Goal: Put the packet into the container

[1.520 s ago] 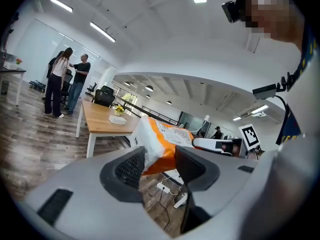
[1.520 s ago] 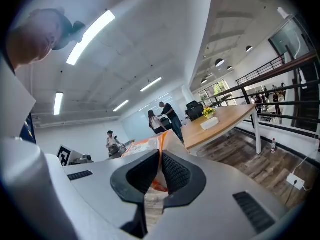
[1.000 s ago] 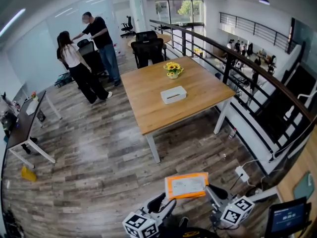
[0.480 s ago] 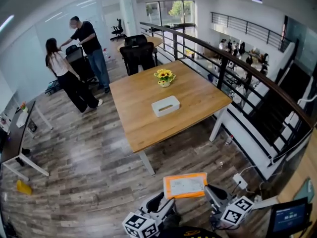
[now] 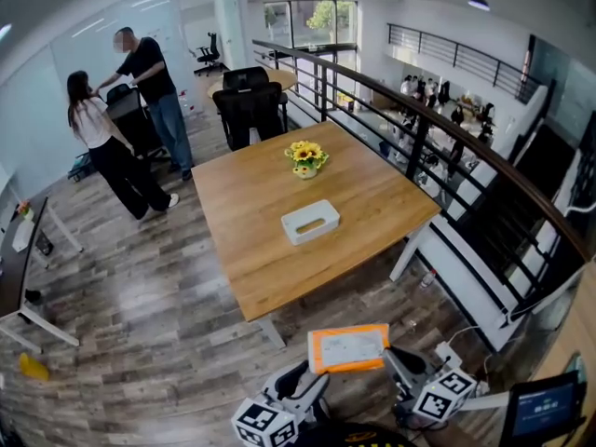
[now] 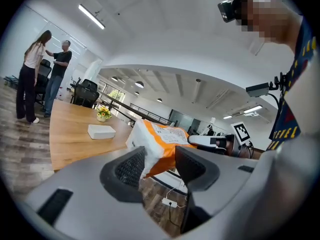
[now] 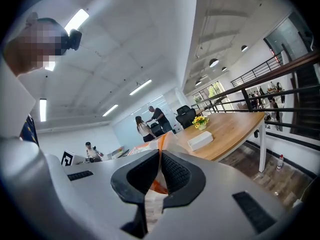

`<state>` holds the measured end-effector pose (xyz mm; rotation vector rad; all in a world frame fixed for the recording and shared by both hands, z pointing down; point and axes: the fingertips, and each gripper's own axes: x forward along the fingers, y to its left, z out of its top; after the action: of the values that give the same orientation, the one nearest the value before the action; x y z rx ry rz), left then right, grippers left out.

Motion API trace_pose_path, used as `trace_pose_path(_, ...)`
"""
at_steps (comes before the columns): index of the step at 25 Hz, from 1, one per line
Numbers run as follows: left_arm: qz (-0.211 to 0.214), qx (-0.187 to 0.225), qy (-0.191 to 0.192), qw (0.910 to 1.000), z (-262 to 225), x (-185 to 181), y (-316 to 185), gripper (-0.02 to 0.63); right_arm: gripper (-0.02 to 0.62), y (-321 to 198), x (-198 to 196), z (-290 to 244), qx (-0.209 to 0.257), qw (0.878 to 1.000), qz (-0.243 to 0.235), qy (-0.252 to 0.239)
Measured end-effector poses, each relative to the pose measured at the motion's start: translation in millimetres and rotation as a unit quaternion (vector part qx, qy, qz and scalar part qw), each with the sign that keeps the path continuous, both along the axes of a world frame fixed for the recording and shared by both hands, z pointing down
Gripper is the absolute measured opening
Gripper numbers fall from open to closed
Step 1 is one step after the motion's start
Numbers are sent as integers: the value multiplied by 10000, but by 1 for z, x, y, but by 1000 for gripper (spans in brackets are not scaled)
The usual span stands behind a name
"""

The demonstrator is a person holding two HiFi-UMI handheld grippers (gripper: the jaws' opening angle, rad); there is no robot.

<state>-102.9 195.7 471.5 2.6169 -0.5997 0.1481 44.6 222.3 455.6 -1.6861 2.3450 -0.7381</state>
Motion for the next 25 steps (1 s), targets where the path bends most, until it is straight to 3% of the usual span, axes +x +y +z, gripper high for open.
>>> trace_pose_path(15,-317,-193,-39,9993,13,23,-111,193,23,-125,22,16,-262,9992,-271,93)
trace_pose_path(25,-782,-90,-57,9969,7,87,-207,195,23,-234,84,19,-210,9965,-801,127)
